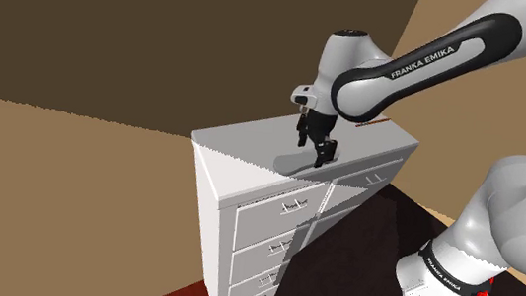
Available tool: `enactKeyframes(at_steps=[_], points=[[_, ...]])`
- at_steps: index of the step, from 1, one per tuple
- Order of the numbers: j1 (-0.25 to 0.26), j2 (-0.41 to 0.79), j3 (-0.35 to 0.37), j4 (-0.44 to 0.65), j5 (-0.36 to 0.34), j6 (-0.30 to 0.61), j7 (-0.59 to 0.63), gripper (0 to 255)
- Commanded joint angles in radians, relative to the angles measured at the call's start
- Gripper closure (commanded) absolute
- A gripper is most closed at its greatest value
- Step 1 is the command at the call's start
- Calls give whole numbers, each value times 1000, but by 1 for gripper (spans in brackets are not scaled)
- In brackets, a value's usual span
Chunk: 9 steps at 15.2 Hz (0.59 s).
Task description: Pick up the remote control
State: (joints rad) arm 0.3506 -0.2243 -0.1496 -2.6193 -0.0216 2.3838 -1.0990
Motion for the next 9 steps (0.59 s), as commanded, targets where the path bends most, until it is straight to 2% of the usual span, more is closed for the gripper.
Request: enactKeyframes(at_steps=[1, 3, 4, 9], points=[[3, 30, -1, -10, 5, 41, -4, 0], [3, 30, -1, -10, 5, 41, -4, 0], [2, 28, -1, -11, 5, 40, -4, 255], [2, 28, -1, -11, 5, 39, -4, 255]])
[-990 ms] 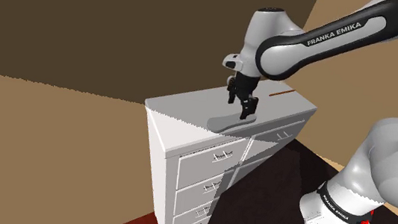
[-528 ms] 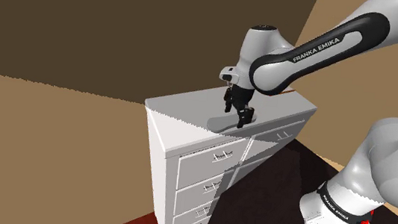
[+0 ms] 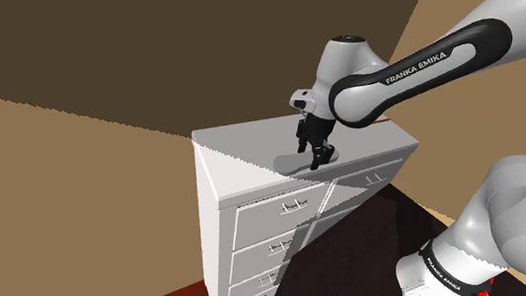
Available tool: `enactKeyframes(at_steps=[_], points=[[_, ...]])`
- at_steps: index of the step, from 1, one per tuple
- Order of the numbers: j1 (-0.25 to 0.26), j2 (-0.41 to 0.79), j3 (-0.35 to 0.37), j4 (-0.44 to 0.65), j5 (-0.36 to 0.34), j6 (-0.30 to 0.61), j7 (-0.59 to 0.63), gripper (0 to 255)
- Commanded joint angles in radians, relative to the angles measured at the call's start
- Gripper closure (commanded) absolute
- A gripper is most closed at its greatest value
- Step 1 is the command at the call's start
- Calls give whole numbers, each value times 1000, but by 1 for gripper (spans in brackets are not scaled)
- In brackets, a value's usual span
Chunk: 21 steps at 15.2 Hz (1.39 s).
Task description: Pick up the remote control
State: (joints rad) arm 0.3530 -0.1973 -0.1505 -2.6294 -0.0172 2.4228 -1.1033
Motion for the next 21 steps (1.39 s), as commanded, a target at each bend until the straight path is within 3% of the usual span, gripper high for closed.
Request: enactKeyframes(at_steps=[1, 4, 21], points=[[0, 1, 0, -1, 0, 0, 0, 255], [0, 3, 0, 0, 1, 2, 0, 255], [-6, -144, 12, 92, -17, -237, 19, 255]])
